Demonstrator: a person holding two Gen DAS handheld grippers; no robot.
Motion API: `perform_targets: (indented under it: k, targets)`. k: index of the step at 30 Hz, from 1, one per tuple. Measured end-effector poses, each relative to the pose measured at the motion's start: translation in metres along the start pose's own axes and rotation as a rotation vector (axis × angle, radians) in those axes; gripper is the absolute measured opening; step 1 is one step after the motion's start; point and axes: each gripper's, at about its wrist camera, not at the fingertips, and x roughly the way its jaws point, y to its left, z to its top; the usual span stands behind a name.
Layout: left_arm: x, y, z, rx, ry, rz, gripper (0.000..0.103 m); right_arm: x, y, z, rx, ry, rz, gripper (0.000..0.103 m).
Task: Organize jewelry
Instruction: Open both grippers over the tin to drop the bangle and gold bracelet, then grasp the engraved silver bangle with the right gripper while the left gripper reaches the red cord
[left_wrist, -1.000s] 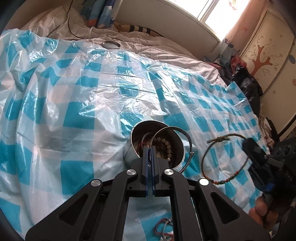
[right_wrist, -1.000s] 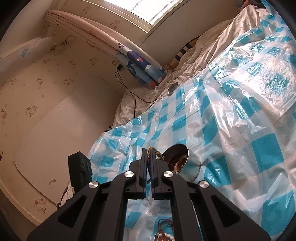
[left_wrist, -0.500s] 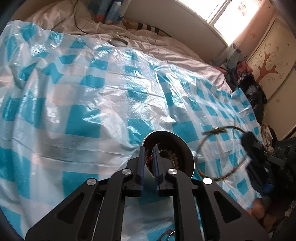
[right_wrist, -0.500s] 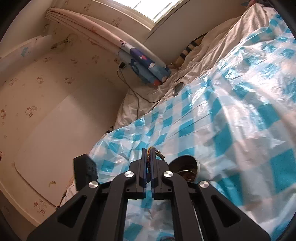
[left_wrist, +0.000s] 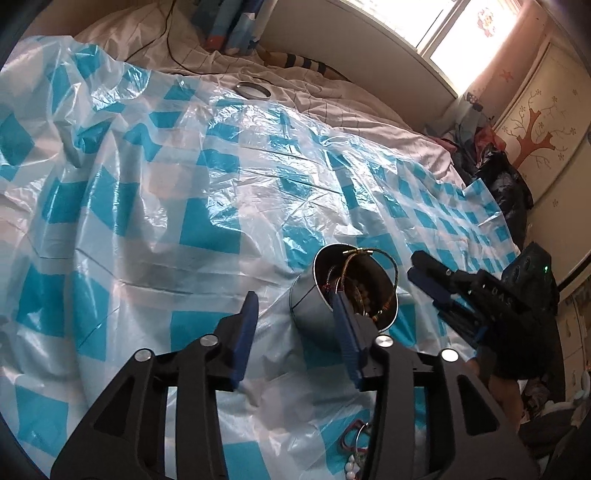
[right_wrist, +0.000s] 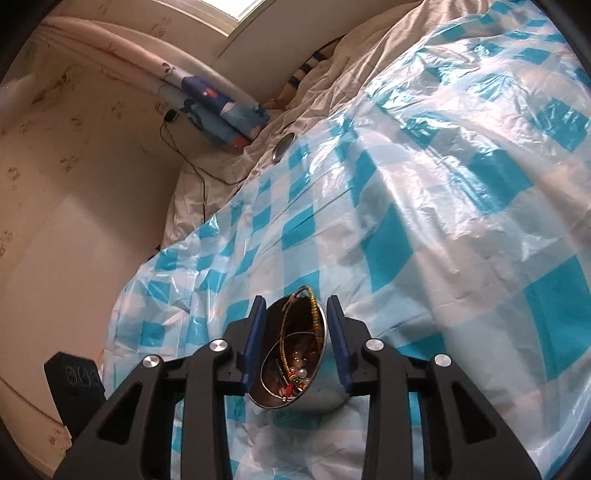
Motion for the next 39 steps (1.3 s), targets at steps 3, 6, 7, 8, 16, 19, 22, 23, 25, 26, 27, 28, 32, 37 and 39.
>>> perform_targets:
  k: [3,6,7,8,16,19,22,23,25,26,27,28,32,37,39]
  targets:
    - [-0.002,0.002,-0.004,0.007,0.007,0.005,0.042,0.000,0.005,0.002,-0.011,-0.016,0.017,0.038]
    - [-0.004,0.006,-0.008,0.006,0.015,0.012,0.043,0.010,0.007,0.003,-0.016,0.011,0.009,0.040]
    - [-0.004,0.007,-0.009,0.006,0.016,0.014,0.044,0.013,0.007,0.002,-0.009,0.019,0.016,0.040]
    - [-0.005,0.008,-0.009,0.005,0.016,0.015,0.044,0.015,0.009,0.002,-0.015,0.022,0.022,0.040]
    - [-0.009,0.011,-0.011,0.005,0.014,0.022,0.047,0.053,0.037,-0.014,-0.142,0.180,0.028,0.043]
    - [-0.009,0.011,-0.011,0.006,0.018,0.024,0.048,0.048,0.047,-0.016,-0.179,0.152,-0.005,0.059]
    - [-0.009,0.011,-0.011,0.006,0.016,0.023,0.049,0.036,0.047,-0.010,-0.167,0.092,0.002,0.064]
    - [-0.009,0.011,-0.011,0.010,0.016,0.025,0.050,0.031,0.045,-0.008,-0.148,0.078,0.010,0.067]
    - [-0.009,0.012,-0.012,0.017,0.017,0.032,0.051,0.022,0.038,-0.003,-0.117,0.052,0.015,0.068]
    - [-0.009,0.011,-0.012,0.023,0.020,0.035,0.052,0.017,0.035,-0.001,-0.105,0.044,0.015,0.068]
    - [-0.010,0.011,-0.013,0.031,0.023,0.038,0.052,0.015,0.034,0.000,-0.098,0.040,0.016,0.068]
    - [-0.010,0.010,-0.013,0.036,0.025,0.039,0.052,0.010,0.032,0.002,-0.085,0.034,0.017,0.069]
    - [-0.012,0.005,-0.021,0.085,0.061,0.036,0.053,-0.012,0.024,0.001,-0.051,0.033,-0.007,0.072]
    - [-0.008,-0.010,-0.045,0.171,0.143,0.006,0.054,-0.037,0.009,-0.019,-0.015,0.100,-0.060,0.073]
    - [-0.006,-0.017,-0.055,0.202,0.158,0.015,0.054,-0.045,0.004,-0.035,-0.022,0.145,-0.075,0.073]
